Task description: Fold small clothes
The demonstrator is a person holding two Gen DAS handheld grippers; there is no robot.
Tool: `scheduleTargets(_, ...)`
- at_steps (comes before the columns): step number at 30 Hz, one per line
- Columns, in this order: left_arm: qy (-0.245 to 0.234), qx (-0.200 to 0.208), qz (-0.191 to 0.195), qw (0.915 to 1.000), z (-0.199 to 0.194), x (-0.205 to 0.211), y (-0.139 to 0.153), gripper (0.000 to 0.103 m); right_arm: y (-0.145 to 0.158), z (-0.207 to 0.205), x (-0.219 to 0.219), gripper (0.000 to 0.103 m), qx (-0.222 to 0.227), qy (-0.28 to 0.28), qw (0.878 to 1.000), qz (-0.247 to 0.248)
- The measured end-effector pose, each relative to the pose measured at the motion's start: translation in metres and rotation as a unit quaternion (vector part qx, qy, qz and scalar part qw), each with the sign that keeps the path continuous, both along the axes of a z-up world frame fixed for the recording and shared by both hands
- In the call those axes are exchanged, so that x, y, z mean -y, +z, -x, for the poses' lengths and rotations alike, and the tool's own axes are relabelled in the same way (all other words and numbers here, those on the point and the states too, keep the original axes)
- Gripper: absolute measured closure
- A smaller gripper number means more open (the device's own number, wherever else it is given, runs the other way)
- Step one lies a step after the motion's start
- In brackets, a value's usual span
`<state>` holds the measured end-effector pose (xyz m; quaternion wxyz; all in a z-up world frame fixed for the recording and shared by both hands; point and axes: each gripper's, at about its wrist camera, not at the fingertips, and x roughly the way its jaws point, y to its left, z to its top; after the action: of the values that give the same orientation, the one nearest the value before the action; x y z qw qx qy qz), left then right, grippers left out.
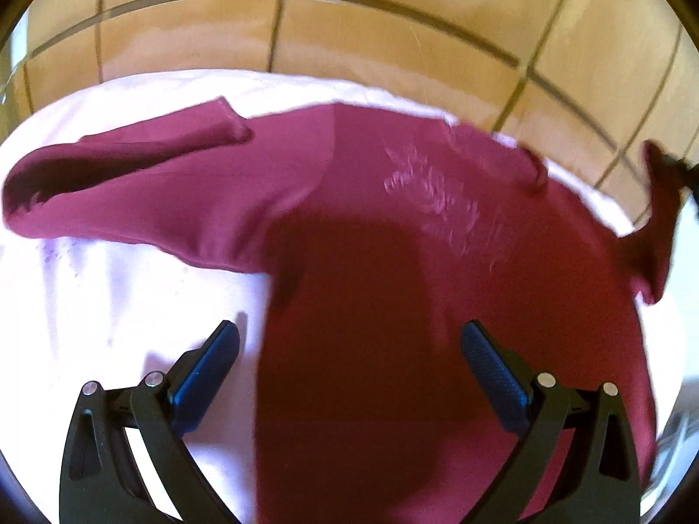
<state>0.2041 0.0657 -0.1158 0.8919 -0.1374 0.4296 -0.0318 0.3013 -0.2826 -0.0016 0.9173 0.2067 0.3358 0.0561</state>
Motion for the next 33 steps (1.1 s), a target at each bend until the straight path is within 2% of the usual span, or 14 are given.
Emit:
scheduleTargets(5,0.019,0.002,0.036,0.9992,0.01,-0.018,0.014,0.002,-0.036,-0.014,-0.076,0.097,-0.014,0.095,0.995,-0.039)
scheduleTargets(7,0.021,0.0,0.037,0.9991,0.011,-0.02,0.017,0.002,-0.05,-0.008,-0.107,0.074,-0.008,0.137,0.991,-0.001)
scheduleTargets(9,0.021,0.004,0.044,0.9988,0.011,-0.021,0.024,0.002,-0.055,0.006,-0.117,0.041,0.009,0.162,0.987,0.016)
scheduleTargets(10,0.021,0.007,0.049,0.9985,0.011,-0.02,0.027,0.002,-0.055,0.017,-0.117,0.039,0.024,0.168,0.985,0.016)
scheduleTargets(13,0.009,0.018,0.076,0.9969,0.004,-0.011,0.037,0.002,-0.062,0.055,-0.087,0.038,0.047,0.152,0.987,0.015)
scheduleTargets(17,-0.047,0.009,0.094,0.9944,-0.02,0.033,0.045,0.003,-0.086,0.08,-0.032,0.041,0.012,0.072,0.996,0.057)
scheduleTargets(19,-0.068,0.009,0.089,0.9936,-0.033,0.06,0.046,0.004,-0.096,0.085,-0.003,0.05,-0.01,0.028,0.998,0.063)
scheduleTargets(21,-0.093,0.009,0.083,0.9922,-0.046,0.082,0.045,0.007,-0.105,0.088,0.026,0.051,-0.027,-0.009,0.998,0.047)
scheduleTargets(23,-0.11,0.005,0.041,0.993,-0.066,0.11,0.038,0.01,-0.12,0.086,0.047,0.051,-0.038,-0.031,0.998,0.041)
scheduleTargets(26,-0.078,-0.014,-0.054,0.9954,-0.091,0.127,0.021,0.024,-0.139,0.089,0.068,0.054,-0.042,-0.038,0.998,-0.025)
scheduleTargets(27,-0.067,-0.022,-0.058,0.9958,-0.094,0.126,0.017,0.028,-0.141,0.09,0.074,0.054,-0.037,-0.039,0.998,-0.044)
scheduleTargets(29,-0.046,-0.043,-0.021,0.9978,-0.105,0.12,0.004,0.035,-0.141,0.091,0.077,0.054,-0.031,-0.04,0.997,-0.058)
scheduleTargets(31,-0.044,-0.033,-0.025,0.9982,-0.109,0.123,0.0,0.045,-0.142,0.091,0.078,0.054,-0.029,-0.04,0.997,-0.055)
scheduleTargets(33,-0.089,-0.024,-0.041,0.9949,-0.113,0.139,0.004,0.089,-0.142,0.091,0.074,0.054,-0.029,-0.041,0.998,-0.049)
